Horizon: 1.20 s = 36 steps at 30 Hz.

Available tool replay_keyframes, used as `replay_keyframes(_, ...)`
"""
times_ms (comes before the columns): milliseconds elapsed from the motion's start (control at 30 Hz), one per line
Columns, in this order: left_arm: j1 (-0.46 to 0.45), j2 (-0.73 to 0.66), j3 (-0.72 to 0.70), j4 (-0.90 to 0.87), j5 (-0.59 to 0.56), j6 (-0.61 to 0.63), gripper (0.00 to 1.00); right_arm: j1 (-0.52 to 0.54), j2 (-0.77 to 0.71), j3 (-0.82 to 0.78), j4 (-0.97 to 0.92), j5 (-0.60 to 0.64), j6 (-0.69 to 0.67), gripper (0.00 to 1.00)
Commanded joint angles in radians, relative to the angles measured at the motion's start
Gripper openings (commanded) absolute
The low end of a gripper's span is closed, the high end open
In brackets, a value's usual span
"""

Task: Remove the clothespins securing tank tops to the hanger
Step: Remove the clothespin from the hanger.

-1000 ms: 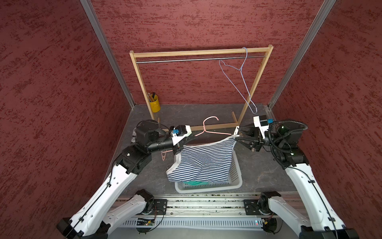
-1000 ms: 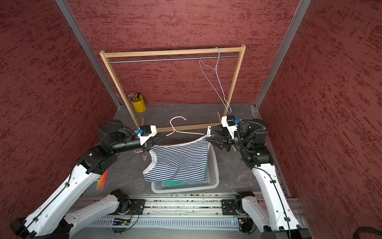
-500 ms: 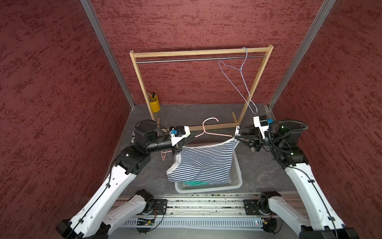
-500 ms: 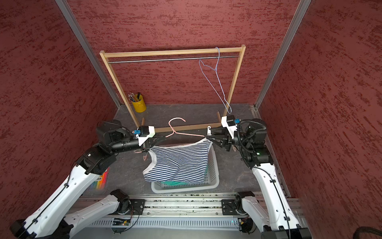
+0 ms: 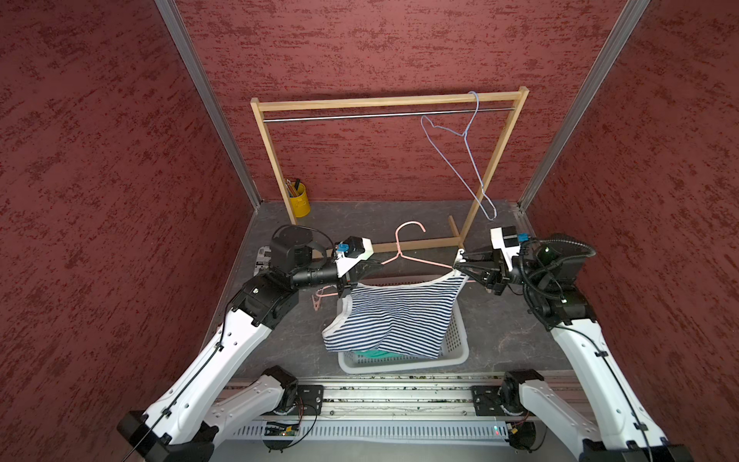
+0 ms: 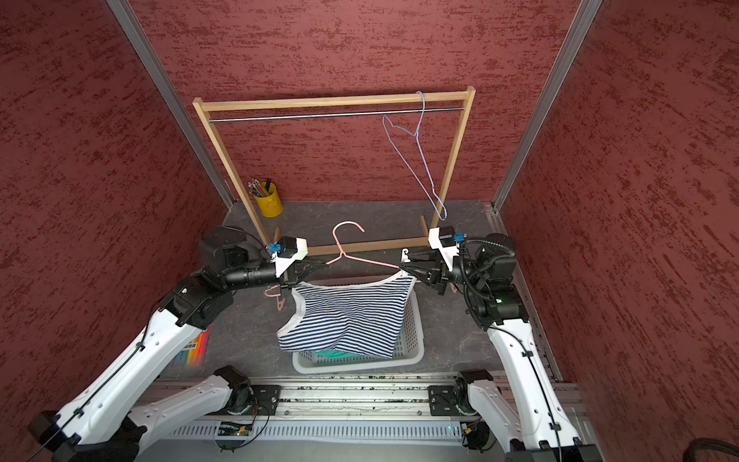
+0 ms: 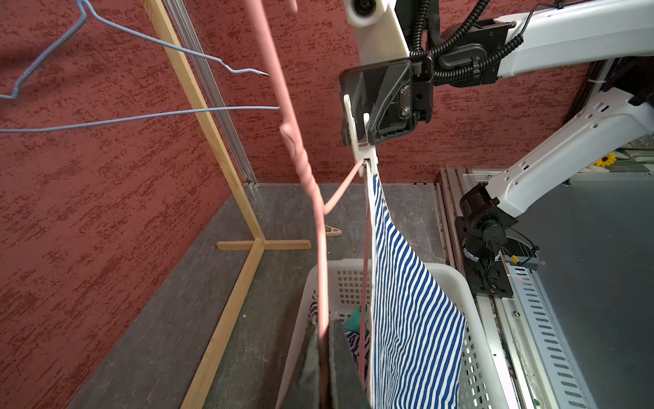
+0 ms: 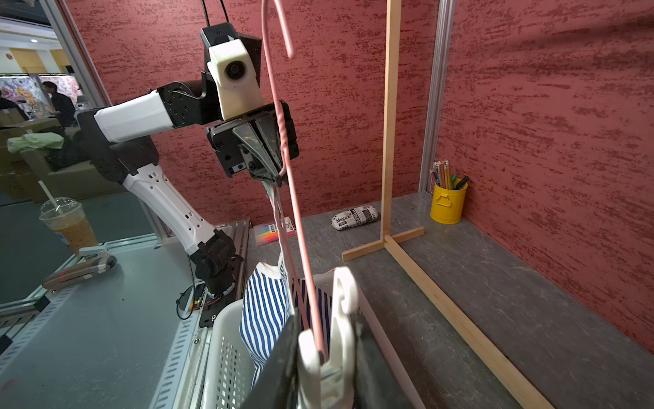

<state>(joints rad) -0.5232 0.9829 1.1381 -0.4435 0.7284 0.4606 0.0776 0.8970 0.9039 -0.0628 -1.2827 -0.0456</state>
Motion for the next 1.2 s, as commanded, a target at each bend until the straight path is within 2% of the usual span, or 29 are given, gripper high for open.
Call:
replay_keyframes(0, -0.012, 0.01, 0.044, 0.003, 0.008, -0.004, 0.0, 0.008, -0.004, 0.004, 0.027, 0.045, 0.006, 0.0)
replay_keyframes(267, -0.018, 0.008, 0.038, -0.037, -0.05, 0.031, 0.0, 0.008, -0.016, 0.026, 0.003, 0.152, -0.019, 0.0)
replay_keyframes(467, -0.018, -0.001, 0.026, -0.029, -0.066, 0.036, 0.0, 0.007, -0.028, 0.012, 0.09, 0.241, 0.045, 0.0)
replay_keyframes(633, -0.019, 0.002, 0.028, -0.032, -0.087, 0.036, 0.0, 0.007, -0.023, 0.027, 0.088, 0.295, 0.056, 0.0)
replay_keyframes(900, -0.019, 0.002, 0.009, 0.038, -0.138, 0.023, 0.0, 0.007, -0.042, 0.05, -0.021, 0.658, 0.015, 0.0)
replay_keyframes(1167, -0.018, -0.004, 0.008, 0.037, -0.144, 0.025, 0.0, 0.006, -0.027, 0.062, -0.171, 0.772, 0.006, 0.0)
